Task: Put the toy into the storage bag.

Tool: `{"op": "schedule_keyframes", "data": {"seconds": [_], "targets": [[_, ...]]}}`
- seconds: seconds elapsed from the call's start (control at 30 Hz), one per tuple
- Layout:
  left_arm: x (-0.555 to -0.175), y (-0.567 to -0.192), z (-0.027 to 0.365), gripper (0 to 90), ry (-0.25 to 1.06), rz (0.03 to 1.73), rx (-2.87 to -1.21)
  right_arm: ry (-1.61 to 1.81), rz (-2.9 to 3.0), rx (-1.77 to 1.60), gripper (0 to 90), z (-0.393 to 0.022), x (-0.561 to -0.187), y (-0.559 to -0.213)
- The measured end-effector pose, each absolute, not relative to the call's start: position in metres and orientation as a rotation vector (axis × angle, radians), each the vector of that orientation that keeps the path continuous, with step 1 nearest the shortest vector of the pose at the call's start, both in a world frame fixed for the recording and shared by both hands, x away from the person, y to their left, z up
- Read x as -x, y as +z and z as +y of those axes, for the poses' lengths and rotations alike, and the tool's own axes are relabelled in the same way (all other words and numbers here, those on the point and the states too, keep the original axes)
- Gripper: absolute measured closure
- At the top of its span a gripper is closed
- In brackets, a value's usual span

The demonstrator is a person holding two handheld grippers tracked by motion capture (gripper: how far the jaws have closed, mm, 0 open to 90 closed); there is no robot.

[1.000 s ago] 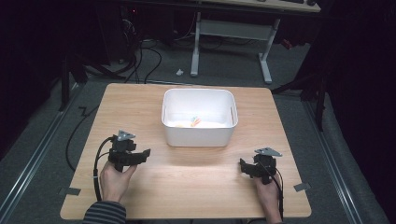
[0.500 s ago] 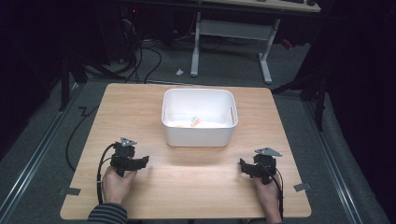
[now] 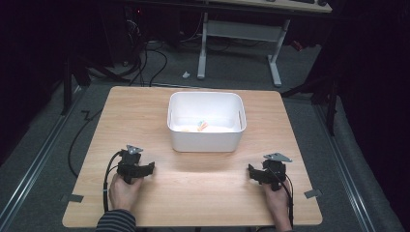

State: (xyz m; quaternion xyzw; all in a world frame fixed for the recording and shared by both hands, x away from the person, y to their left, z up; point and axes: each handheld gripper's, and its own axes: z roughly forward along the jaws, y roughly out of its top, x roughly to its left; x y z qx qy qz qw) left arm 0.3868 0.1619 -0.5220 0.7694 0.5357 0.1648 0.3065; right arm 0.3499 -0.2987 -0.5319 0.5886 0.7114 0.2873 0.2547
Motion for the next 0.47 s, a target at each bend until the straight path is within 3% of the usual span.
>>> {"op": "schedule_keyframes", "data": {"seconds": [0.27, 0.47], "targets": [[-0.383, -0.536, 0.156, 23.8, 0.575, 1.344, -1.974, 0.780, 1.932, -1.599, 15.5, -0.299, -0.350, -0.532], [-0.380, -0.536, 0.155, 22.7, 0.583, 1.359, -1.965, 0.780, 1.932, -1.599, 15.4, -0.299, -0.350, -0.532]]}}
